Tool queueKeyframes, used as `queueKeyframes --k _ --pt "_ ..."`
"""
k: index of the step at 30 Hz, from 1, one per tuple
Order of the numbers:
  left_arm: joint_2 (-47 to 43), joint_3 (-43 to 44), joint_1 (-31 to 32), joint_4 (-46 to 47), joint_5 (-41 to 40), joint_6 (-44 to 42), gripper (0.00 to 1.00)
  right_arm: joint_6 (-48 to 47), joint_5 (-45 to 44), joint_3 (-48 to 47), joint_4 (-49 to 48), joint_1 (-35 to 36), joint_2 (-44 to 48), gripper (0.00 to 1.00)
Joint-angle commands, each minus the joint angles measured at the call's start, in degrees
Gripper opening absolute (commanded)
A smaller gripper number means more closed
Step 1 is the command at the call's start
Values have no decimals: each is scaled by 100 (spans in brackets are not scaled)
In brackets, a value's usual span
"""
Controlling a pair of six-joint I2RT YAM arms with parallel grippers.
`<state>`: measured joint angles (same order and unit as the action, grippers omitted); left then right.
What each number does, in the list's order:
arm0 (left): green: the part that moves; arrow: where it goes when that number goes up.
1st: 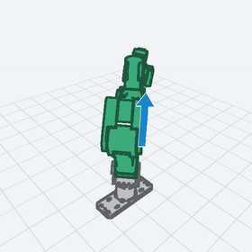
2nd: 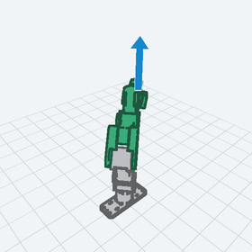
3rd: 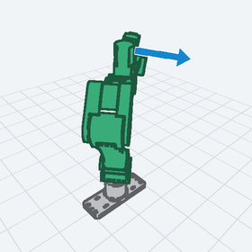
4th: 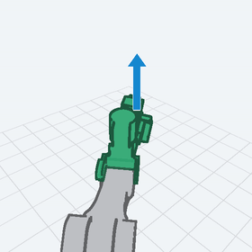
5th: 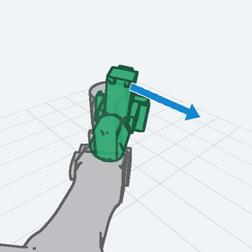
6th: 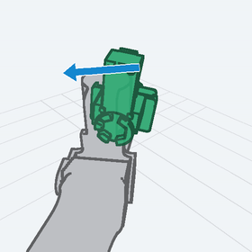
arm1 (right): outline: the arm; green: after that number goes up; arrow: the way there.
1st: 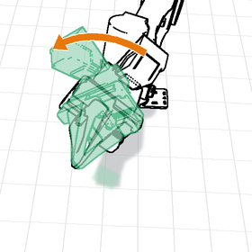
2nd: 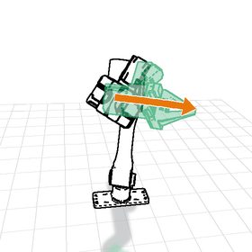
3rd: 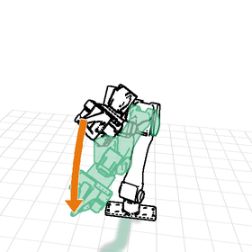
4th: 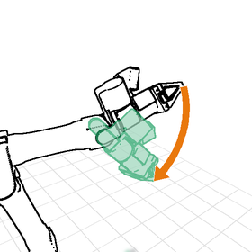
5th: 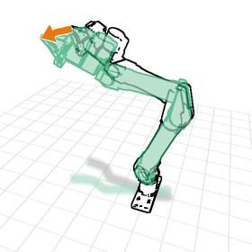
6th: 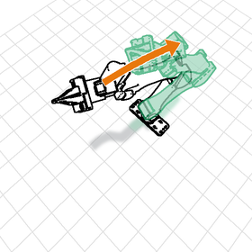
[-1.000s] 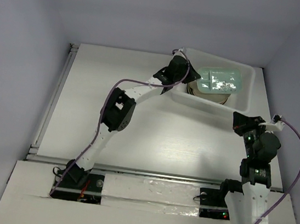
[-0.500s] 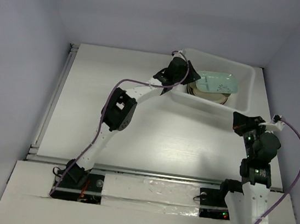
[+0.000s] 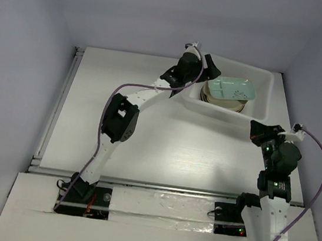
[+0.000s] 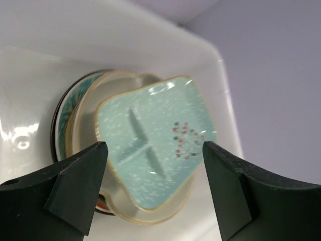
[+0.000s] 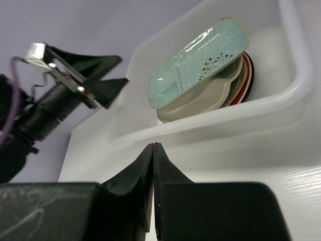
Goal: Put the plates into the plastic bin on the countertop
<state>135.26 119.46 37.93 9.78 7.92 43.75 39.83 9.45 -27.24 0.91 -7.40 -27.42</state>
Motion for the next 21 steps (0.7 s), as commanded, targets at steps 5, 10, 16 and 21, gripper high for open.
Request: queueKeyframes --k 5,10,16,21 --pt "-2202 -694 39 849 -107 -929 87 -125 -154 -62 -170 37 26 7" --pt "-3783 -2510 39 1631 -107 -1219 93 -134 -181 -96 -109 37 87 7" --pt "-5376 -4738 39 1878 -246 -1412 94 -160 -180 -237 172 37 351 7" --pt "-7152 -6511 91 2176 -634 -1597 95 -195 -234 -448 419 37 457 13"
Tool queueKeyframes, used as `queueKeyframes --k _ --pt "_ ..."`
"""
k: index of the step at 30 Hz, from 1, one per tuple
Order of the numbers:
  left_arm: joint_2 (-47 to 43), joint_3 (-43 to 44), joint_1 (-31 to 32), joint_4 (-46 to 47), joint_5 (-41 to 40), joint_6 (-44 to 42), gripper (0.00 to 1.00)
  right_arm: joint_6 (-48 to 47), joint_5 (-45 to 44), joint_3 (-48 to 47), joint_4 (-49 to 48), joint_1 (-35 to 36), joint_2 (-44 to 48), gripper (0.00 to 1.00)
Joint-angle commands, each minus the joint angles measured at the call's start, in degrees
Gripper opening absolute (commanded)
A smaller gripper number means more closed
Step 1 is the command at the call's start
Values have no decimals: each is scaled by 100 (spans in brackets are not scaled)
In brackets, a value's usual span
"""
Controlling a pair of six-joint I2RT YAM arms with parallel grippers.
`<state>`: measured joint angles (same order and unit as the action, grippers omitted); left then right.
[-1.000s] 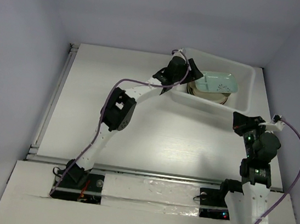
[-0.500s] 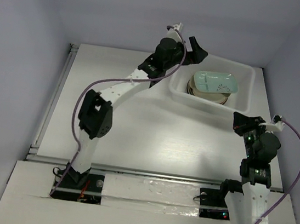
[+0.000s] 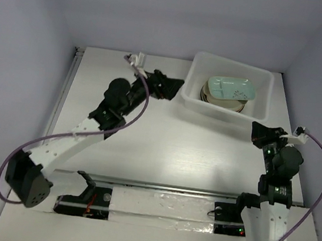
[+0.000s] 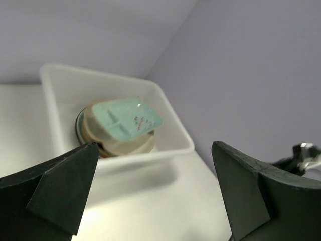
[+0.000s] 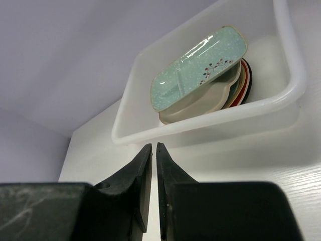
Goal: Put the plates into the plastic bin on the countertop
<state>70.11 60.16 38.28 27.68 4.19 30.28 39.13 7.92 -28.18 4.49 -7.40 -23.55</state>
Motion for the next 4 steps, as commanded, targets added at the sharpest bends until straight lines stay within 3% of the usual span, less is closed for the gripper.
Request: queueKeyframes --k 1,4 --pt "-847 -1054 57 413 -365 -277 95 -117 -63 -468 95 37 53 14" --pt "-1604 -1689 109 256 -672 -304 96 -64 95 -626 192 37 -18 17"
